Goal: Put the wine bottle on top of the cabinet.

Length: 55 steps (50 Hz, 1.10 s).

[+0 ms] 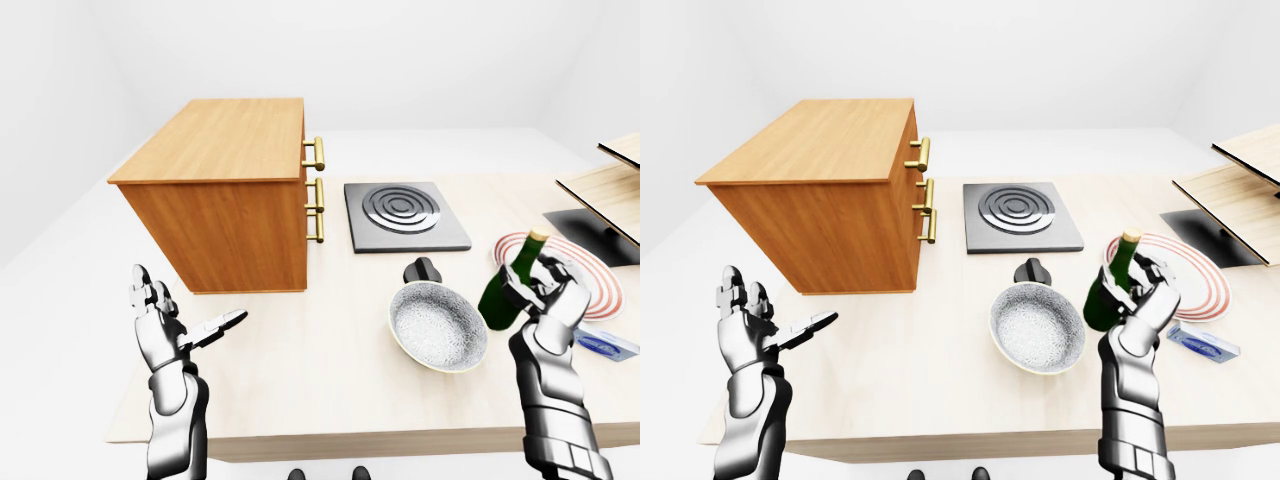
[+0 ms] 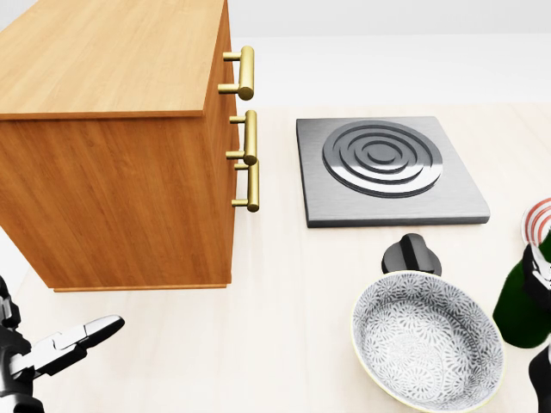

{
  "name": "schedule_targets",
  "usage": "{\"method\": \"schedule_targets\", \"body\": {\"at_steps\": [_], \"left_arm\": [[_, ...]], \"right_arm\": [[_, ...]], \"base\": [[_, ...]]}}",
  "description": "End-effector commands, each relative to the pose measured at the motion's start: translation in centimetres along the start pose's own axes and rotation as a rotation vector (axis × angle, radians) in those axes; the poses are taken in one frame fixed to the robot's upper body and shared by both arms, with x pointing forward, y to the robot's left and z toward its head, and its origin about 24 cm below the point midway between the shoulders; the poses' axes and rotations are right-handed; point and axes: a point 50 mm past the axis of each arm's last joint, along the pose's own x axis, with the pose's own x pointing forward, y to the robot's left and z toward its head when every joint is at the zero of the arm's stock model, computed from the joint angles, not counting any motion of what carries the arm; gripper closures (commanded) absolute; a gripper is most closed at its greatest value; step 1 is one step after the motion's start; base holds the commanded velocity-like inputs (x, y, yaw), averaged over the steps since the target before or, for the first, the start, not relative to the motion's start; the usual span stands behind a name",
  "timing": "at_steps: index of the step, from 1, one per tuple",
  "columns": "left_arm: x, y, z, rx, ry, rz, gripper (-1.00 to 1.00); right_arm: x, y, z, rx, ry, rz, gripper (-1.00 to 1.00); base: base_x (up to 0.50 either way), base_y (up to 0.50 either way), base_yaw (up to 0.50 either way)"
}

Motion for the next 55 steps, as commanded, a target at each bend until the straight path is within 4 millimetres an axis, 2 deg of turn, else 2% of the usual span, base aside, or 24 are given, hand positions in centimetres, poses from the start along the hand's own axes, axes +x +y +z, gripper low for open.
{"method": "schedule_targets", "body": {"at_steps": [1,32,41,48,55], "left_arm": [[0.0,0.0,0.0,0.001,-0.001,0.0,-1.0],[0.0,0.0,-0.1,0.001,0.002,0.0,-1.0],[0.0,0.0,-0.1,0.001,0.002,-0.002,-1.0],[0.0,-0.1,-0.1,0.002,0.002,-0.002,-1.0],[0.0,-0.1,0.0,0.001,0.001,-0.002,-1.0]], "right_arm": [[-0.3,-0.1,-0.5,0.015,0.024,0.002,0.97],[-0.4,-0.4,0.2,0.019,-0.011,-0.012,0.97],[-0.8,-0.4,1.9,0.019,-0.095,-0.007,0.98],[-1.3,0.0,4.1,0.037,-0.194,0.02,1.0],[-1.4,0.0,5.1,0.053,-0.233,0.026,1.0]], "base": [[0.0,0.0,0.0],[0.0,0.0,0.0],[0.0,0.0,0.0],[0.0,0.0,0.0],[0.0,0.0,0.0]]}}
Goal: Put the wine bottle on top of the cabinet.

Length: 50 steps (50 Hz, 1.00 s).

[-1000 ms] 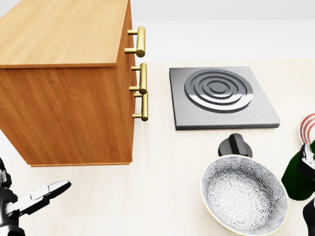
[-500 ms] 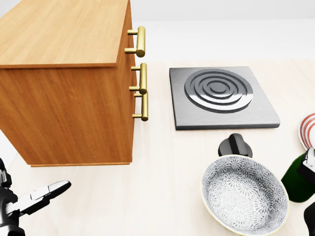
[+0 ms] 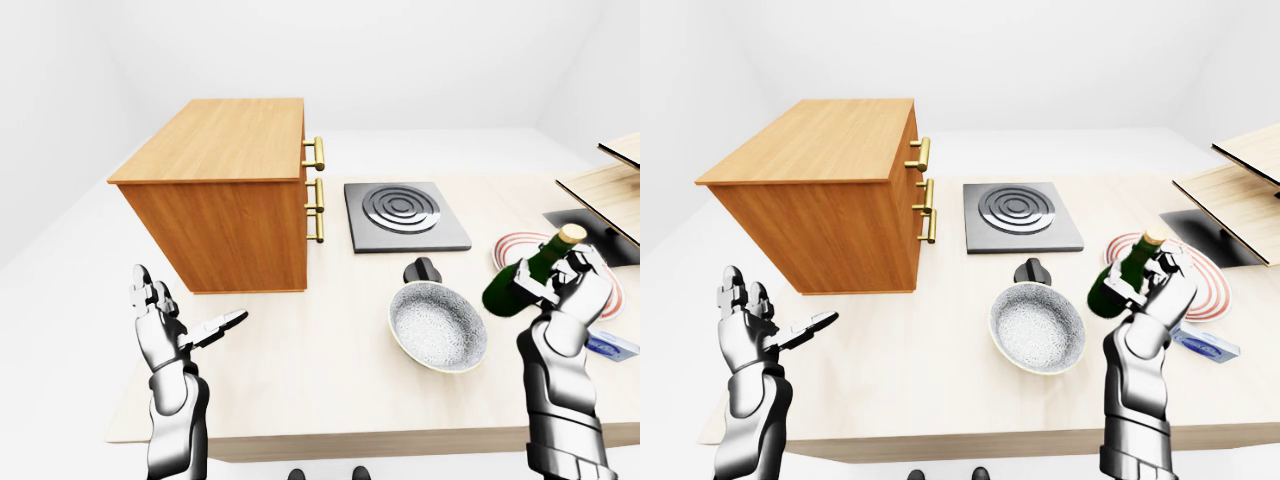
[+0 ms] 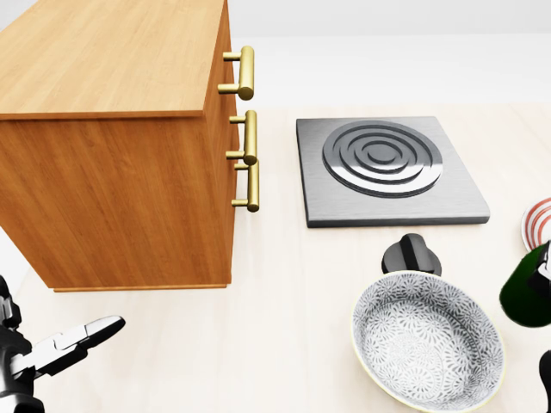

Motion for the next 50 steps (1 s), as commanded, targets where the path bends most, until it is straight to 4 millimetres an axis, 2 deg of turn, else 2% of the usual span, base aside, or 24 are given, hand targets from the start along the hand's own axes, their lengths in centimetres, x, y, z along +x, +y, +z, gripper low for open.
{"method": "schedule_targets", "body": {"at_steps": [1,12,20,22,23,28,34,37,41,50], "left_arm": [[0.0,0.0,0.0,0.0,-0.001,-0.001,-1.0],[0.0,0.0,0.0,0.0,-0.001,-0.001,-1.0],[0.0,0.0,0.1,0.0,-0.002,0.001,-1.0],[0.0,0.0,0.0,-0.001,-0.002,0.001,-1.0],[0.0,0.0,0.0,-0.001,-0.002,0.001,-1.0],[0.0,0.0,0.0,-0.003,0.0,0.001,-1.0],[0.1,0.0,-0.1,-0.004,0.004,0.001,-1.0],[0.1,0.1,-0.1,-0.004,0.006,0.002,-1.0],[0.1,0.1,-0.1,-0.007,0.005,0.002,-1.0],[0.0,0.1,-0.1,-0.003,0.004,0.003,-1.0]], "right_arm": [[0.0,0.2,2.4,0.031,-0.097,0.01,1.0],[-0.1,0.4,4.7,0.072,-0.184,0.027,1.0],[-1.0,1.6,8.9,0.146,-0.349,0.103,1.0],[-1.2,2.5,10.8,0.175,-0.421,0.144,1.0],[-1.2,2.5,10.9,0.176,-0.424,0.145,1.0],[-1.3,4.4,14.3,0.222,-0.542,0.233,1.0],[-1.3,6.3,16.2,0.24,-0.592,0.294,1.0],[-1.3,8.2,17.6,0.252,-0.618,0.353,1.0],[-1.1,9.7,19.3,0.274,-0.645,0.411,1.0],[-0.8,14.5,24.2,0.261,-0.697,0.529,1.0]], "base": [[0.0,0.0,0.0],[0.0,0.0,0.0],[0.0,0.0,0.0],[0.0,0.0,0.0],[0.0,0.0,0.0],[0.0,0.0,0.0],[0.0,0.0,0.0],[0.0,0.0,0.0],[0.0,0.0,0.0],[0.0,0.0,0.0]]}}
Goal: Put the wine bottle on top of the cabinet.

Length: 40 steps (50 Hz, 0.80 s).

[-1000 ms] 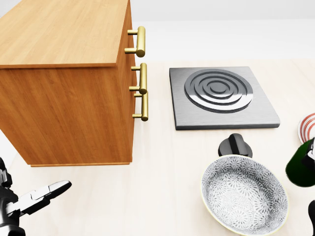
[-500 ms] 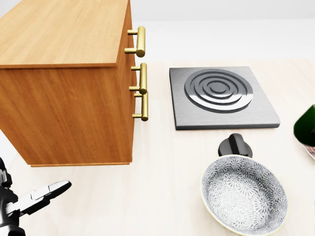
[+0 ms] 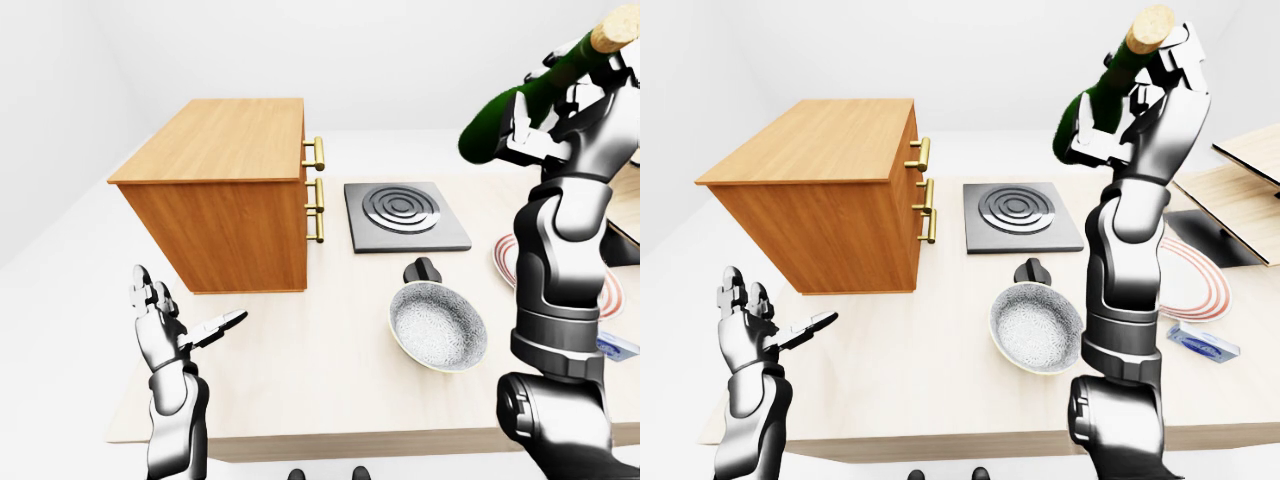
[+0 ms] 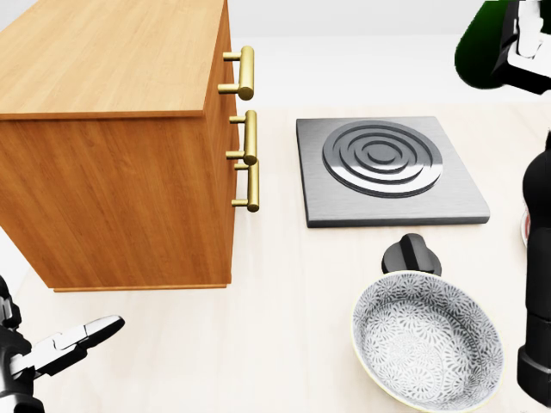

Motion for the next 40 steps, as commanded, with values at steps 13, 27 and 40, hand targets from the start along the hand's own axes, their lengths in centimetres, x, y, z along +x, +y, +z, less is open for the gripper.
{"method": "schedule_targets", "body": {"at_steps": [13,27,40], "left_arm": [[0.0,0.1,0.0,-0.004,-0.001,0.003,-1.0],[0.0,0.0,0.1,-0.005,-0.002,0.002,-1.0],[0.0,0.0,0.1,-0.009,-0.001,0.001,-1.0]], "right_arm": [[8.9,11.4,5.4,0.017,-0.01,0.303,1.0],[10.4,15.7,7.3,0.004,0.074,0.413,1.0],[9.5,19.6,7.7,-0.013,0.167,0.562,1.0]], "base": [[0.0,0.0,0.0],[0.0,0.0,0.0],[0.0,0.0,0.0]]}}
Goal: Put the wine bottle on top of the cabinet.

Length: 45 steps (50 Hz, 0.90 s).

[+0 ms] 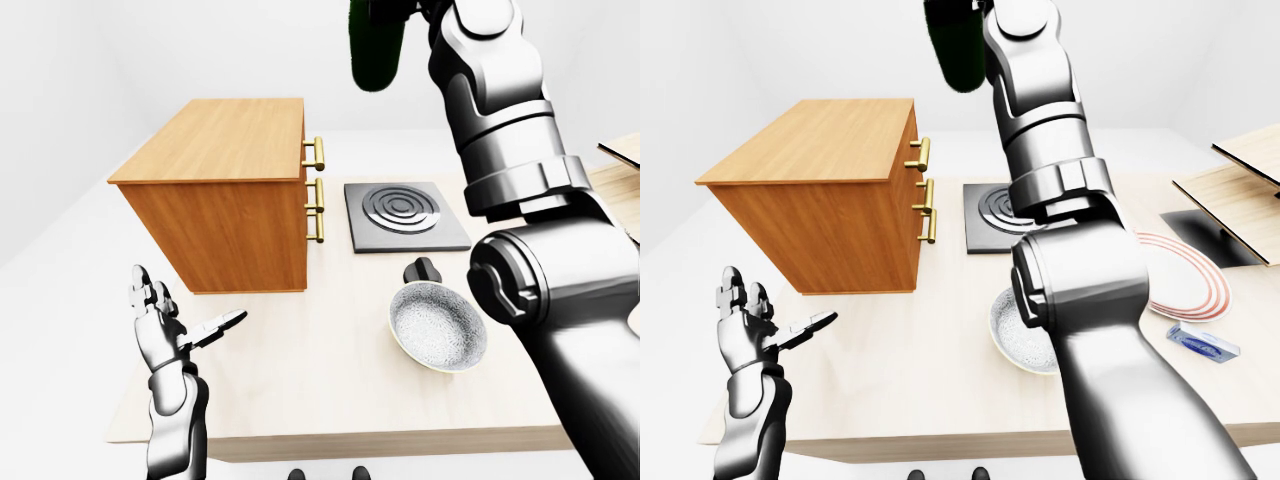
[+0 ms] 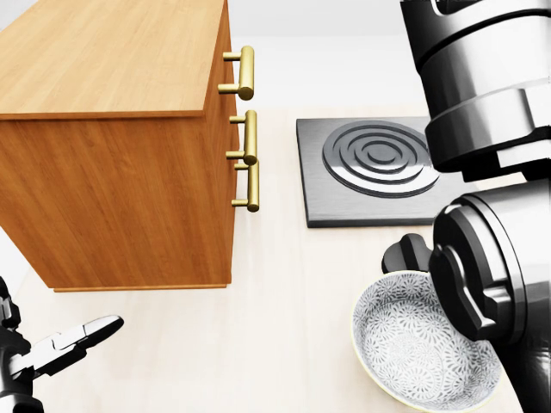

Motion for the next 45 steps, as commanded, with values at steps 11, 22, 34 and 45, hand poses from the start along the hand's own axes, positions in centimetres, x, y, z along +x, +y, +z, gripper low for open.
{"method": "schedule_targets", "body": {"at_steps": [11,22,34,45], "left_arm": [[0.0,0.0,-0.1,-0.003,0.004,0.0,-1.0],[0.1,0.0,0.0,-0.008,0.002,0.0,-1.0],[0.1,0.1,0.0,-0.01,0.001,-0.001,-1.0],[0.1,0.1,-0.1,-0.011,0.006,-0.001,-1.0]], "right_arm": [[0.9,4.8,2.9,0.005,0.043,0.178,1.0],[0.7,7.0,3.6,0.009,0.049,0.241,1.0],[0.3,9.0,4.5,0.04,0.036,0.29,1.0],[0.1,10.2,4.9,0.089,0.037,0.323,1.0]], "base": [[0.0,0.0,0.0],[0.0,0.0,0.0],[0.0,0.0,0.0],[0.0,0.0,0.0]]}}
